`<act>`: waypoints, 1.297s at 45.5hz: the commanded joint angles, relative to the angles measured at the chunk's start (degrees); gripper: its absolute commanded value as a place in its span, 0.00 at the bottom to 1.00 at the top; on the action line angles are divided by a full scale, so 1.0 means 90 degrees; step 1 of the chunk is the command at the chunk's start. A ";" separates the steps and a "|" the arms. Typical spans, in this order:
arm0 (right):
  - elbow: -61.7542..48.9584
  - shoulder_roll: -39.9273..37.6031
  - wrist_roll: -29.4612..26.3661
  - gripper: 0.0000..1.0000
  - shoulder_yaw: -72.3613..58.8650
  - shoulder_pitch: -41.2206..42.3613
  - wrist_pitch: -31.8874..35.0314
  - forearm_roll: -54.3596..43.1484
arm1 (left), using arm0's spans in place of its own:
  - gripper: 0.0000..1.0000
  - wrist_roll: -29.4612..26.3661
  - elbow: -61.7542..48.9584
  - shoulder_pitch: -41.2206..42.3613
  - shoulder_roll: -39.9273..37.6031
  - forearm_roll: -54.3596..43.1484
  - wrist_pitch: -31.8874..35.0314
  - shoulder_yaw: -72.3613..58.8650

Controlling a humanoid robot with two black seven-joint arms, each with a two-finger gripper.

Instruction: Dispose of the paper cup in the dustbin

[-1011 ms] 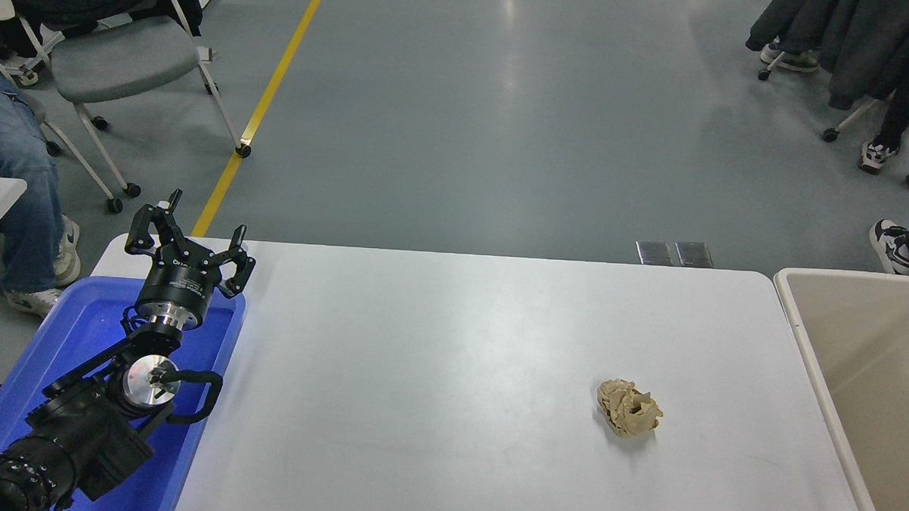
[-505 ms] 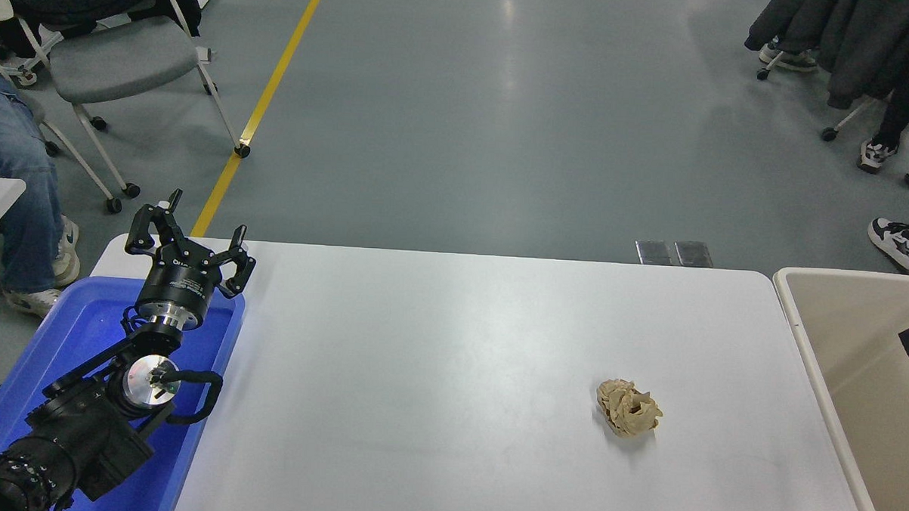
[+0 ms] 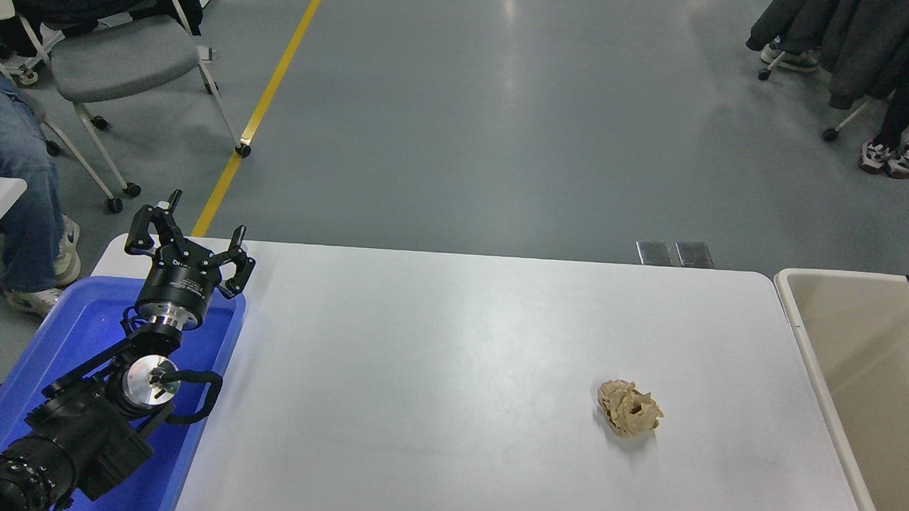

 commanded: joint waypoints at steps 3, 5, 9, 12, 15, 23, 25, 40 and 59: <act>0.2093 -0.0242 0.0431 1.00 0.1738 0.0145 0.0524 0.0278 | 1.00 0.0000 0.0001 0.0001 -0.0002 -0.0001 0.0000 0.0000; 0.2543 -0.0261 0.0539 1.00 0.2001 0.0086 0.0514 0.0278 | 1.00 0.0000 0.0001 0.0001 -0.0002 -0.0001 0.0000 0.0000; 0.3139 -0.0213 0.0656 1.00 0.2548 -0.0177 0.0465 0.0200 | 1.00 -0.0010 0.0001 0.0001 -0.0002 -0.0001 0.0000 0.0000; 0.3267 -0.0009 0.0822 1.00 0.2842 -0.0363 0.0416 0.0152 | 1.00 0.0000 0.0001 0.0001 -0.0002 -0.0001 0.0000 0.0000; 0.3287 0.0236 0.1066 1.00 0.3008 -0.0461 0.0406 0.0103 | 1.00 -0.0010 0.0001 0.0001 0.0007 -0.0001 0.0000 0.0000; 0.3160 0.0617 0.1711 1.00 0.3467 -0.0812 0.0318 0.0083 | 1.00 0.0000 0.0001 0.0001 -0.0002 -0.0001 0.0000 0.0000; 0.3160 0.0686 0.1770 1.00 0.3497 -0.0890 0.0318 0.0083 | 1.00 0.0000 0.0001 0.0001 -0.0002 -0.0001 0.0000 0.0000; 0.2975 0.0744 0.1770 1.00 0.3360 -0.1056 0.0279 -0.0151 | 1.00 -0.0010 0.0001 0.0001 0.0007 -0.0001 0.0000 0.0000; 0.3424 0.0822 0.1780 1.00 0.3418 -0.1369 0.0241 -0.1215 | 1.00 -0.0010 0.0001 0.0001 -0.0002 -0.0001 0.0000 0.0000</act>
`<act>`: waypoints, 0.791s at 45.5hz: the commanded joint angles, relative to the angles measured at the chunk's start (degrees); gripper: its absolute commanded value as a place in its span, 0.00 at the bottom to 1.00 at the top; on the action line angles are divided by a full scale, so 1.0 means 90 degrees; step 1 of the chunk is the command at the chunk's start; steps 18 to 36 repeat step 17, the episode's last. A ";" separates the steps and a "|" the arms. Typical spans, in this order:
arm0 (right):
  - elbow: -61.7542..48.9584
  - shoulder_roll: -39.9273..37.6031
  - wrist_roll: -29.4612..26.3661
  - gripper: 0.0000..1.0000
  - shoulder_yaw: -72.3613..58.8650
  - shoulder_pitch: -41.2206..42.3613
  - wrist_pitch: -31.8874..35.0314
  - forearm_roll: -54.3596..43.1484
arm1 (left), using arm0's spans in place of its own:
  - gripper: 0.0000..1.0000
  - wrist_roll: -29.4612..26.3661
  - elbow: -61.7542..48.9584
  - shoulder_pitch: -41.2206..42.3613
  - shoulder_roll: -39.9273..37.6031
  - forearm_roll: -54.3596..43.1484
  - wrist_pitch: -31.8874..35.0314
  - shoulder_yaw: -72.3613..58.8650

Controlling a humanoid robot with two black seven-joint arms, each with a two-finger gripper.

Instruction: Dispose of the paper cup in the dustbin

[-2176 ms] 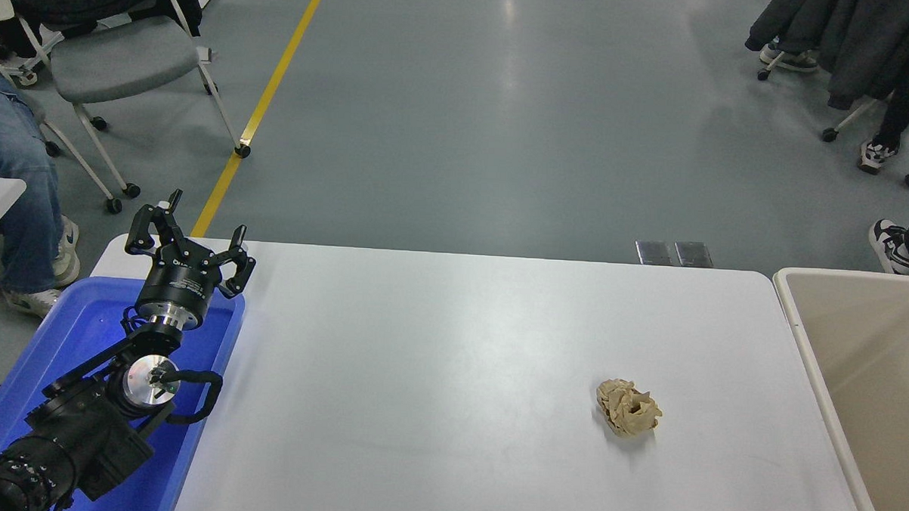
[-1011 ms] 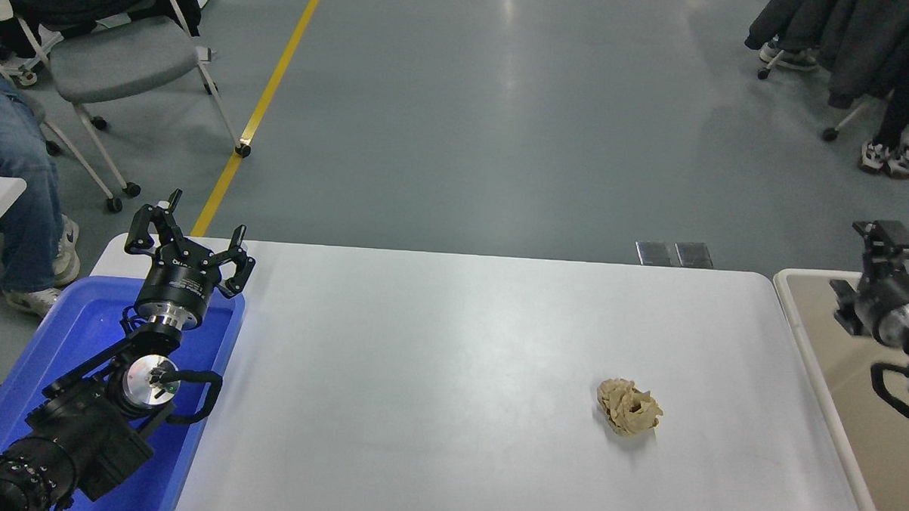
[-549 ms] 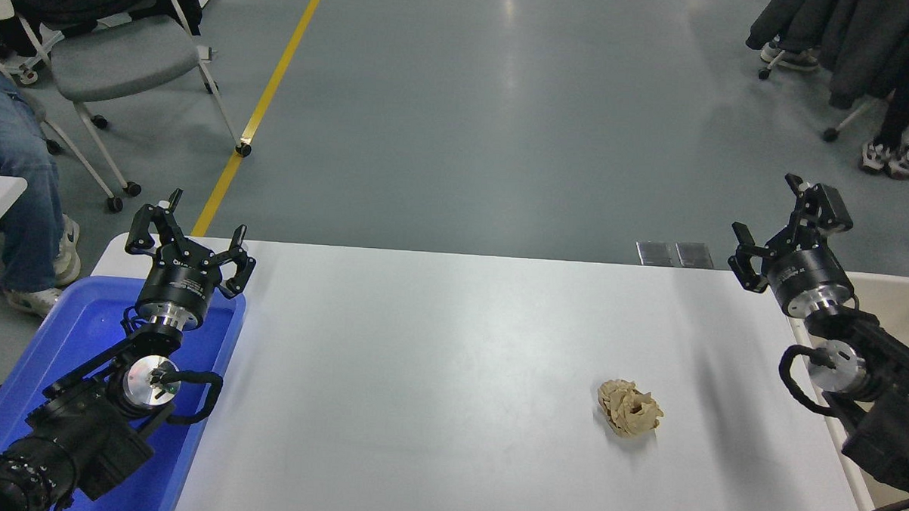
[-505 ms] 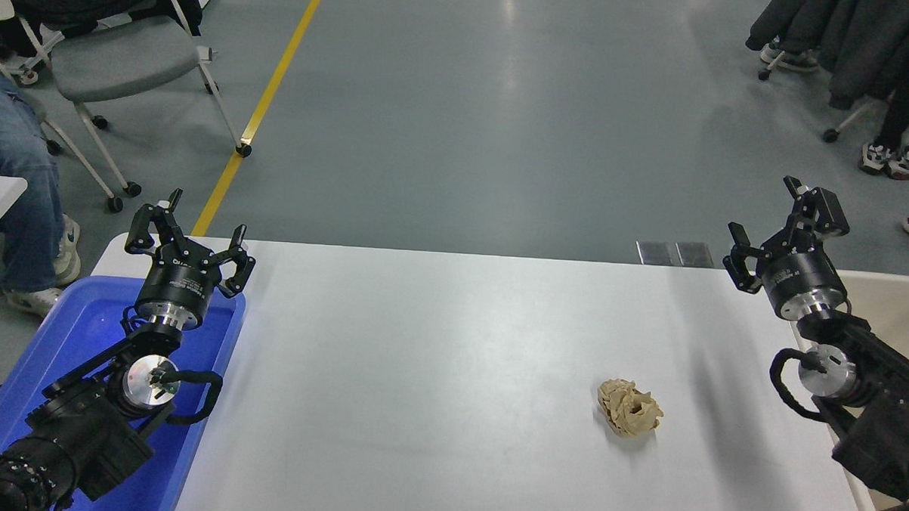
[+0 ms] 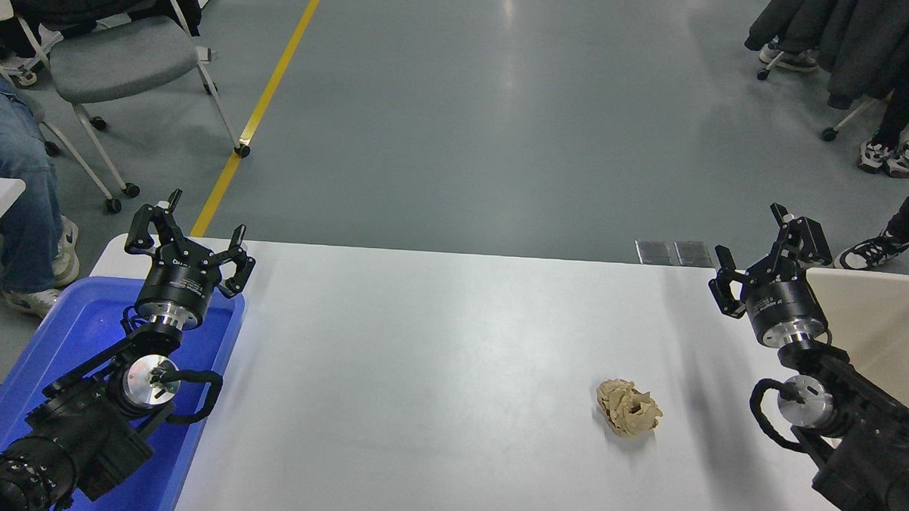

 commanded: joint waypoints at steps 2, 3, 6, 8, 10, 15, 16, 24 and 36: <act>0.0255 0.0058 0.0021 1.00 0.0092 -0.0148 -0.0098 -0.0697 | 1.00 -0.0007 0.0000 0.0000 -0.0001 0.0000 0.0000 0.0000; 0.0264 0.0068 0.0021 1.00 0.0063 -0.0148 -0.0118 -0.0726 | 1.00 0.0003 0.0000 0.0000 -0.0001 0.0000 0.0000 0.0000; 0.0255 0.0068 0.0021 1.00 -0.0016 -0.0089 -0.0254 -0.0814 | 1.00 0.0003 0.0000 0.0000 -0.0001 0.0000 0.0000 0.0000; 0.0255 0.0068 0.0021 1.00 -0.0016 -0.0070 -0.0332 -0.0921 | 1.00 0.0003 0.0000 0.0000 -0.0001 0.0000 0.0000 0.0000; 0.0255 0.0078 0.0021 1.00 -0.0016 -0.0060 -0.0391 -0.1029 | 1.00 -0.0007 0.0000 0.0000 -0.0001 0.0000 0.0000 0.0000; 0.0255 0.0078 0.0021 1.00 -0.0006 -0.0050 -0.0420 -0.1098 | 1.00 0.0003 0.0000 0.0000 -0.0001 0.0000 0.0000 0.0000; 0.0255 0.0088 0.0021 1.00 0.0004 -0.0050 -0.0430 -0.1098 | 1.00 -0.0007 0.0000 0.0000 0.0009 0.0000 0.0000 0.0000; 0.0245 0.0088 0.0021 1.00 0.0013 -0.0050 -0.0440 -0.1098 | 1.00 -0.0007 0.0000 0.0000 -0.0001 0.0000 0.0000 0.0000; 0.0245 0.0088 0.0021 1.00 0.0013 -0.0050 -0.0440 -0.1098 | 1.00 -0.0007 0.0000 0.0000 -0.0001 0.0000 0.0000 0.0000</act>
